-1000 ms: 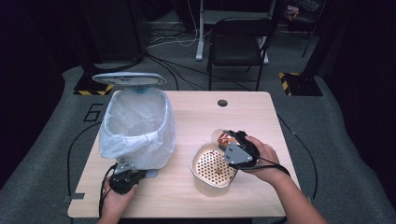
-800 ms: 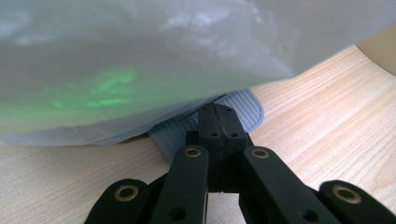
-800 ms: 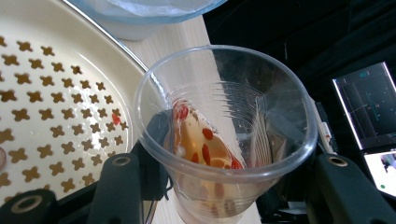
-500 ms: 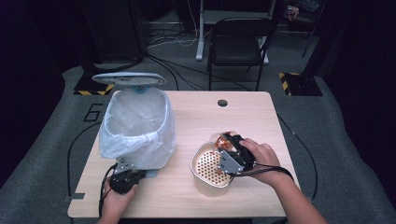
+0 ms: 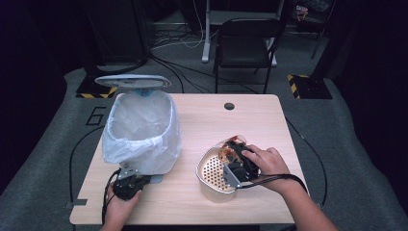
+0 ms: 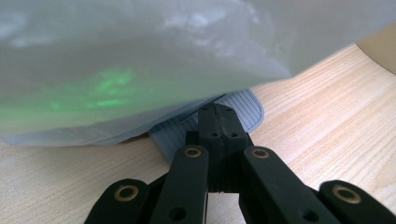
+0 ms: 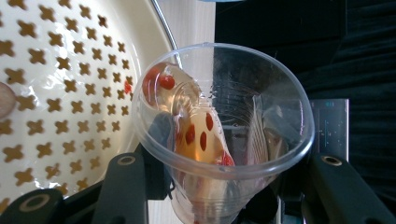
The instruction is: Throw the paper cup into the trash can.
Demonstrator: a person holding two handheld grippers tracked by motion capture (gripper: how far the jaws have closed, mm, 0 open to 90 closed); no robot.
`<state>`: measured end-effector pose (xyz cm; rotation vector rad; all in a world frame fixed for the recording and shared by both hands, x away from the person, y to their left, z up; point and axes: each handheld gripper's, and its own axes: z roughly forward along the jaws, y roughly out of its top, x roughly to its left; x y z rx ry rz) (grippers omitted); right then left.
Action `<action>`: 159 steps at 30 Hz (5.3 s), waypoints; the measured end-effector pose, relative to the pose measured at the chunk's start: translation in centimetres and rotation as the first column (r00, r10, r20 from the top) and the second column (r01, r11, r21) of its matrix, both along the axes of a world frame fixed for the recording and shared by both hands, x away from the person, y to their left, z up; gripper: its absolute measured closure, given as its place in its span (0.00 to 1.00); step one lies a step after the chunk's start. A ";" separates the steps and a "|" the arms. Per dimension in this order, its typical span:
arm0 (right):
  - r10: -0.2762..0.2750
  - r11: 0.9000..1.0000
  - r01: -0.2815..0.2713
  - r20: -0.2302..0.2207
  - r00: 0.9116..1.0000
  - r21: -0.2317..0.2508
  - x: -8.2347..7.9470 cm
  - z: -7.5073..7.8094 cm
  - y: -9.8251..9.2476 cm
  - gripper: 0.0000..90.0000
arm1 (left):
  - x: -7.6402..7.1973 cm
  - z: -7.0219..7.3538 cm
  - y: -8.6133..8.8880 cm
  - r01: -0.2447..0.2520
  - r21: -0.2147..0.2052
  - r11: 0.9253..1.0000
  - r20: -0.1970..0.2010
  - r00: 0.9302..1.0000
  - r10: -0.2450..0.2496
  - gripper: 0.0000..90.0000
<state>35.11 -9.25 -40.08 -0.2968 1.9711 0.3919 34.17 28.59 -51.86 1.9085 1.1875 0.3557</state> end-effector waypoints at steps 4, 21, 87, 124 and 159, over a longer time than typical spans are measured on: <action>0.005 1.000 -0.004 0.022 1.000 -0.017 -0.1 -0.1 0.2 0.58 | 0.0 0.0 0.0 0.000 -0.001 1.000 0.000 1.000 0.000 1.00; 0.020 0.994 -0.007 0.120 0.993 -0.107 -0.8 -0.7 0.5 0.60 | 0.0 0.0 0.0 0.000 0.000 1.000 0.000 1.000 0.000 1.00; 0.125 0.955 -0.022 0.336 0.934 -0.296 -1.8 -3.3 0.8 0.59 | 0.0 0.0 0.0 -0.008 -0.007 1.000 0.000 1.000 0.008 1.00; 0.188 0.918 -0.043 0.337 0.923 -0.394 -1.6 -0.7 1.2 0.59 | 0.0 0.0 0.0 0.001 -0.002 1.000 -0.001 1.000 -0.001 1.00; 0.000 0.819 0.222 -0.386 0.922 0.529 7.1 2.6 -4.6 0.60 | 0.0 0.0 0.0 0.000 -0.007 1.000 -0.003 1.000 0.000 1.00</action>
